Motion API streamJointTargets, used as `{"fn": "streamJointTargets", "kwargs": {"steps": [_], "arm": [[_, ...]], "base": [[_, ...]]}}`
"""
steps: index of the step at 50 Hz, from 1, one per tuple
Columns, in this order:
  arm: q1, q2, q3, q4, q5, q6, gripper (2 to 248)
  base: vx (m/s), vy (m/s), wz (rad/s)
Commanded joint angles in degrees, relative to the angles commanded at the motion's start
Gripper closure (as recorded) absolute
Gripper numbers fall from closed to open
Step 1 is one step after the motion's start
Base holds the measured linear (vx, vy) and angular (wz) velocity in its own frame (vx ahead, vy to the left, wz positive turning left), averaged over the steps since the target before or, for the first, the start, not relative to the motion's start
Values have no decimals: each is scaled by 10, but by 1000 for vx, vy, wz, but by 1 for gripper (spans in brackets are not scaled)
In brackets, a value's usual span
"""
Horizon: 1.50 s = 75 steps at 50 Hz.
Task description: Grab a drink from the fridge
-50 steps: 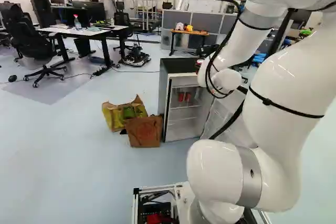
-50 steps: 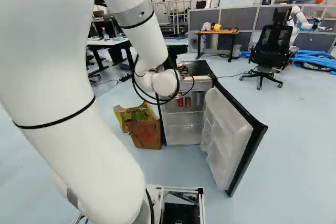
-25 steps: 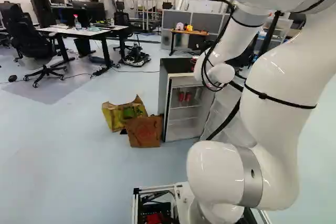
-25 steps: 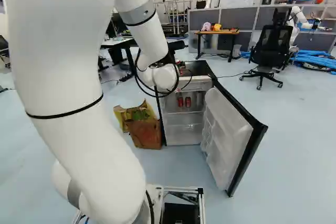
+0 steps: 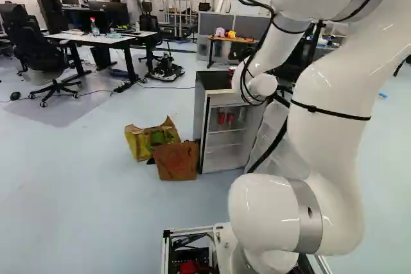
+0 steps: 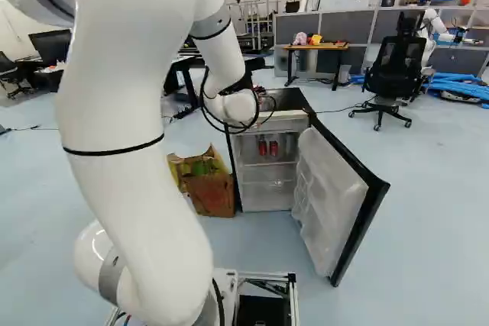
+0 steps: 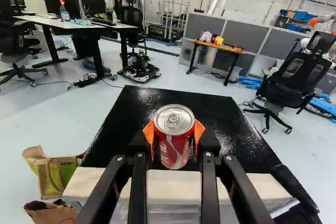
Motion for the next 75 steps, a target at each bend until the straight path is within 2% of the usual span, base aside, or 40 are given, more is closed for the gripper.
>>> {"fn": "streamJointTargets", "kwargs": {"steps": [58,75], "arm": [[26,-152,-190,53,-54,0,156],[26,-155,-194,62,-64,0,156]], "base": [[0,0,0],[0,0,0]]}}
